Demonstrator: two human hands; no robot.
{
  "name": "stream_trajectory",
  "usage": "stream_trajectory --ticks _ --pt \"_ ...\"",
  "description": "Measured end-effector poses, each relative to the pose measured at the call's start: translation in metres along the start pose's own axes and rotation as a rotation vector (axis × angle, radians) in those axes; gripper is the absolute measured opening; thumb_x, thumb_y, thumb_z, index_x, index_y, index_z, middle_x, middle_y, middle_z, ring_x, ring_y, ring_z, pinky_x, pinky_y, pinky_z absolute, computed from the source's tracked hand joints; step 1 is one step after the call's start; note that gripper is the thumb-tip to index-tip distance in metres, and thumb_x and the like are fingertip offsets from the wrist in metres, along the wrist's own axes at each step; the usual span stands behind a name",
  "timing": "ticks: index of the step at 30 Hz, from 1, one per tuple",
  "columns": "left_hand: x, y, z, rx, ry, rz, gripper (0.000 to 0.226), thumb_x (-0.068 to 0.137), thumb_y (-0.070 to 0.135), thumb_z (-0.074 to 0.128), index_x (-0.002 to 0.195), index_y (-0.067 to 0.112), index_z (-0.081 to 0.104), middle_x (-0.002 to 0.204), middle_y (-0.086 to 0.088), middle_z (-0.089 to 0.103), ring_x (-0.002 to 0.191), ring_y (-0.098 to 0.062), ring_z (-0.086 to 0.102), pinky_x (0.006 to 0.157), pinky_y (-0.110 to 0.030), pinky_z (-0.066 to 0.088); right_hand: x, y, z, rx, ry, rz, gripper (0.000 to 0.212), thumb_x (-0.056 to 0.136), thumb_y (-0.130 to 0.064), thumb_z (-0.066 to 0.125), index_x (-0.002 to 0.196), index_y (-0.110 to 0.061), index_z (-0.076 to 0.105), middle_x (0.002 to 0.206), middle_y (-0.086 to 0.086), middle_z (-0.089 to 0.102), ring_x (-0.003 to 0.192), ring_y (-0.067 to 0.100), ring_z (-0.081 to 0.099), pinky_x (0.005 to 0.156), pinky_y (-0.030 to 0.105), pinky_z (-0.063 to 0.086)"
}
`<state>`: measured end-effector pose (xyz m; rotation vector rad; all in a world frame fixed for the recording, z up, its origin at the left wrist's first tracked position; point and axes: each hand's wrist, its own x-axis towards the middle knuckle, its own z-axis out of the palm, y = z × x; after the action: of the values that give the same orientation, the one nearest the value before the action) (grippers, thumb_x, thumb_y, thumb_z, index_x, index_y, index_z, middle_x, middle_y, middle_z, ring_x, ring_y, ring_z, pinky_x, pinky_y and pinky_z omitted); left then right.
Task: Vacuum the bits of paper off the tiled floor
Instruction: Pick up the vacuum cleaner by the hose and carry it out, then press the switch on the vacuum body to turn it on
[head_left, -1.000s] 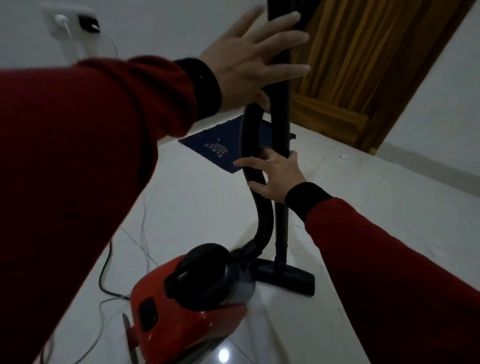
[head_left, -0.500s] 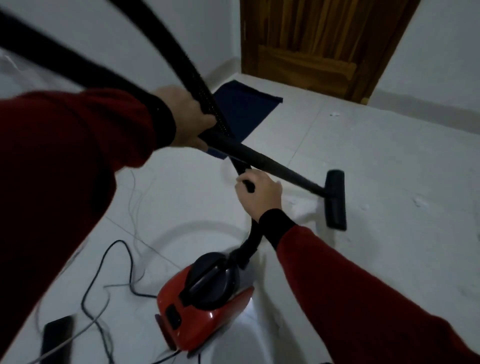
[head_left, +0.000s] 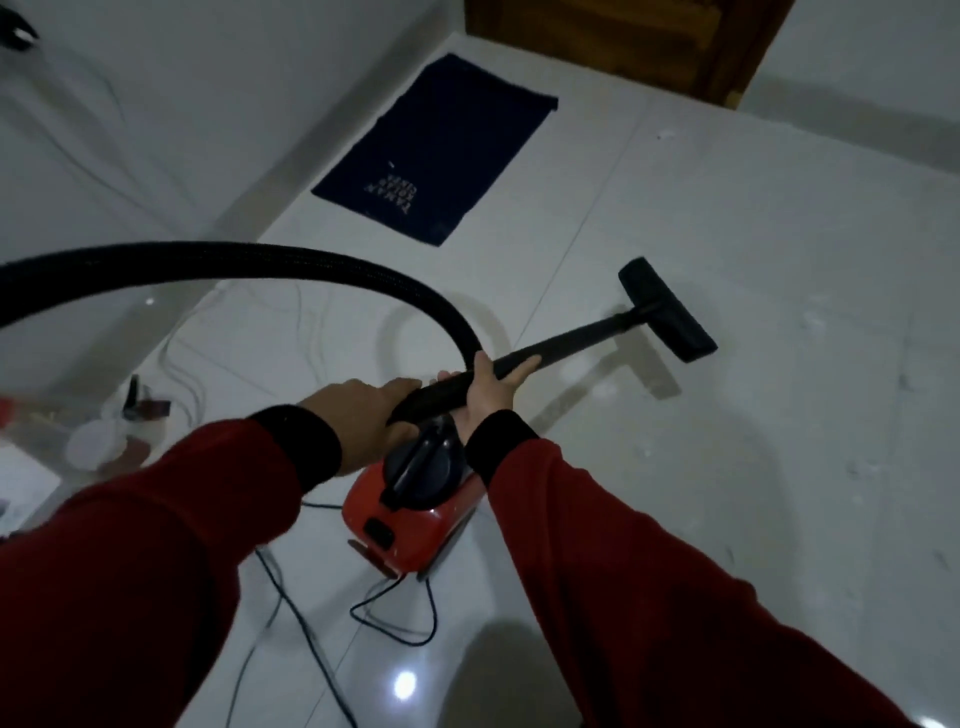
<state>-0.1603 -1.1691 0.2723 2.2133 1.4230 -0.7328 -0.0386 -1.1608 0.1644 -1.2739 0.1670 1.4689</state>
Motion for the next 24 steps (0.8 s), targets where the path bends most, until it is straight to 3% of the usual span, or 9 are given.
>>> stream_trajectory --ticks 3,5,9,13,15,17,20,22,24 --pt "0.007 -0.027 0.060 0.001 0.109 -0.007 0.059 0.096 0.044 0.033 0.149 0.028 0.014 0.120 -0.010 0.060 0.103 -0.029 0.060 0.085 -0.037 0.049 0.023 0.049 -0.008 -0.248 -0.057 -0.029 0.081 0.087 -0.046 0.057 0.125 -0.078 -0.006 0.144 0.003 0.040 0.108 0.032 0.063 0.090 0.048 0.055" --pt "0.009 -0.044 0.096 0.039 0.161 -0.019 0.060 0.097 0.045 0.029 0.150 0.030 0.006 0.127 -0.007 0.054 0.105 -0.028 0.059 0.078 -0.037 0.048 0.040 0.080 -0.013 -0.382 -0.099 -0.077 0.078 0.083 -0.049 0.058 0.124 -0.080 0.000 0.154 0.003 0.031 0.123 0.033 0.054 0.096 0.054 0.050" --pt "0.011 -0.072 0.157 0.097 0.269 0.018 0.063 0.097 0.038 0.030 0.150 0.030 -0.002 0.129 -0.010 0.047 0.100 -0.030 0.057 0.061 -0.033 0.039 0.058 0.109 -0.016 -0.415 -0.201 -0.109 0.071 0.099 -0.032 0.050 0.142 -0.061 0.002 0.156 0.001 0.025 0.118 0.030 0.055 0.087 0.047 0.055" --pt "0.023 -0.100 0.208 0.150 0.415 0.043 0.068 0.086 0.017 0.058 0.146 0.017 0.029 0.121 -0.021 0.060 0.085 -0.037 0.063 0.063 -0.042 0.049 0.072 0.131 -0.023 -0.567 -0.283 -0.177 0.071 0.100 -0.029 0.048 0.146 -0.053 0.000 0.158 0.002 0.019 0.100 0.018 0.061 0.091 0.050 0.052" --pt "0.028 -0.102 0.225 0.154 0.460 0.043 0.072 0.082 0.006 0.058 0.147 0.014 0.029 0.137 -0.020 0.051 0.104 -0.038 0.061 0.078 -0.047 0.049 0.079 0.138 -0.027 -0.600 -0.303 -0.184 0.074 0.099 -0.026 0.050 0.146 -0.052 0.001 0.156 0.005 0.022 0.103 0.025 0.063 0.096 0.054 0.049" --pt "0.027 -0.101 0.234 0.195 0.518 0.088 0.071 0.081 -0.002 0.040 0.148 0.012 0.022 0.153 -0.015 0.031 0.133 -0.033 0.042 0.104 -0.049 0.034 0.084 0.139 -0.030 -0.580 -0.323 -0.168 0.075 0.098 -0.022 0.052 0.147 -0.052 0.002 0.156 0.005 0.021 0.112 0.031 0.061 0.099 0.052 0.047" --pt "0.028 -0.101 0.248 0.285 0.624 0.232 0.068 0.079 -0.002 0.030 0.146 0.005 0.024 0.155 -0.014 0.025 0.143 -0.029 0.025 0.115 -0.045 0.011 0.086 0.138 -0.027 -0.524 -0.326 -0.148 0.075 0.099 -0.018 0.051 0.148 -0.049 0.004 0.158 0.005 0.017 0.108 0.022 0.058 0.097 0.046 0.046" --pt "0.033 -0.095 0.266 0.190 0.606 0.359 0.067 0.073 -0.008 0.050 0.139 0.002 0.040 0.147 -0.017 0.041 0.136 -0.030 0.037 0.116 -0.045 0.018 0.086 0.138 -0.024 -0.522 -0.317 -0.146 0.074 0.099 -0.019 0.052 0.148 -0.050 0.005 0.158 0.004 0.016 0.109 0.020 0.055 0.086 0.037 0.050" --pt "0.039 -0.086 0.285 -0.003 0.532 0.311 0.066 0.070 0.002 0.072 0.133 0.004 0.050 0.138 -0.017 0.053 0.124 -0.031 0.054 0.107 -0.042 0.037 0.087 0.140 -0.022 -0.500 -0.300 -0.133 0.074 0.098 -0.018 0.053 0.147 -0.050 0.007 0.158 0.002 0.017 0.103 0.016 0.056 0.076 0.029 0.048"
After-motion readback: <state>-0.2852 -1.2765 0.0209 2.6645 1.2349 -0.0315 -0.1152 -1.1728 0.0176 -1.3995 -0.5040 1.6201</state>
